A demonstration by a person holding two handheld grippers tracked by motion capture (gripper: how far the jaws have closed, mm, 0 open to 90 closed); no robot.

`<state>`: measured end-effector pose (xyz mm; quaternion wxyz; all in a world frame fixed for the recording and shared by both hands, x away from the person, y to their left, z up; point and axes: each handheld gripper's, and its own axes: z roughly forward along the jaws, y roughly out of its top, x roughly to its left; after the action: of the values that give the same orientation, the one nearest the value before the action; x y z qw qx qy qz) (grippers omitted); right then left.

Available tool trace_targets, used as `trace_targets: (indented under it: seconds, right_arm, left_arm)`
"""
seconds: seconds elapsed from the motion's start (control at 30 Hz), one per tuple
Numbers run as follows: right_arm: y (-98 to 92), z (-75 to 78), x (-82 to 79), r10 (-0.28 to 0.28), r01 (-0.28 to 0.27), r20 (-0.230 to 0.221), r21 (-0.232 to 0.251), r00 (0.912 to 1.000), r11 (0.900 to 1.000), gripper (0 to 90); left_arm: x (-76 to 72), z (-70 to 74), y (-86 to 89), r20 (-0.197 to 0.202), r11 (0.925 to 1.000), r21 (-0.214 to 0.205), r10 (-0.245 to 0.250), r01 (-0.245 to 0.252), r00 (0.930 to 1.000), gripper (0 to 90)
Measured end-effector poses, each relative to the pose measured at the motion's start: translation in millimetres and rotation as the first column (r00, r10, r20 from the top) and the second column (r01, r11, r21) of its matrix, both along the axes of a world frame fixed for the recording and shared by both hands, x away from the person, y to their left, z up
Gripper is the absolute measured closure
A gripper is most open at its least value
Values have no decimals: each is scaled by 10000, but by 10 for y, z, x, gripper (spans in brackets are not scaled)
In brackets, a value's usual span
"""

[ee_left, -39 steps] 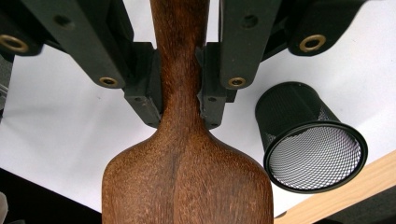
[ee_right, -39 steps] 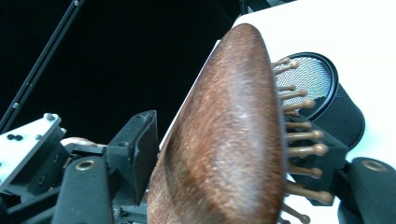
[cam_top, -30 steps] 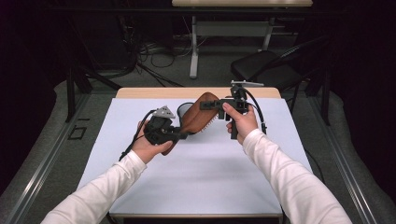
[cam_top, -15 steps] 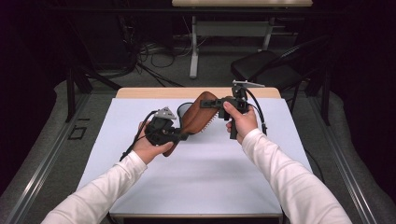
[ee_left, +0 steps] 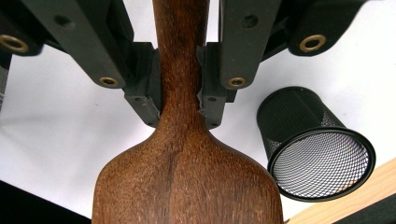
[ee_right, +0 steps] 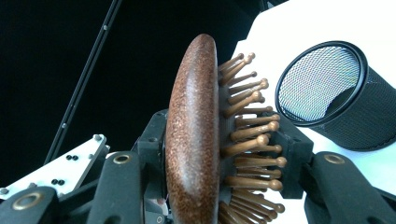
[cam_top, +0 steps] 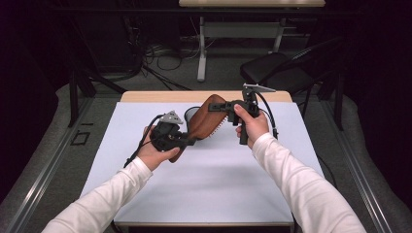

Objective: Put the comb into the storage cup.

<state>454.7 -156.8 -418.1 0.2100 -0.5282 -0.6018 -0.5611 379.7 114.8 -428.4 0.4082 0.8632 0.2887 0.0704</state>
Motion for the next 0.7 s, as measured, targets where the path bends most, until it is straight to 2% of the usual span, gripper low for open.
trace_targets:
  seconds: [0.17, 0.43, 0.57, 0.7]
  right_arm:
    - [-8, 1, 6, 15, -14, -109, 99, 9999, 9999, 486]
    - [-17, 20, 5, -27, 27, -5, 246, 10000, 9997, 488]
    - [-42, 29, 14, -186, 186, 7, 221, 9998, 9996, 488]
    - [-88, 37, 26, -347, 346, 28, 219, 9994, 9992, 488]
  left_arm:
    - [-8, 8, 0, 106, 10000, -35, 18, -18, 9999, 722]
    - [-8, 27, 13, 167, 9999, -154, 61, -59, 9998, 712]
    - [-3, 31, 34, 148, 9998, -113, 173, -171, 9997, 694]
    - [0, 40, 62, 124, 9993, -249, 272, -269, 9996, 663]
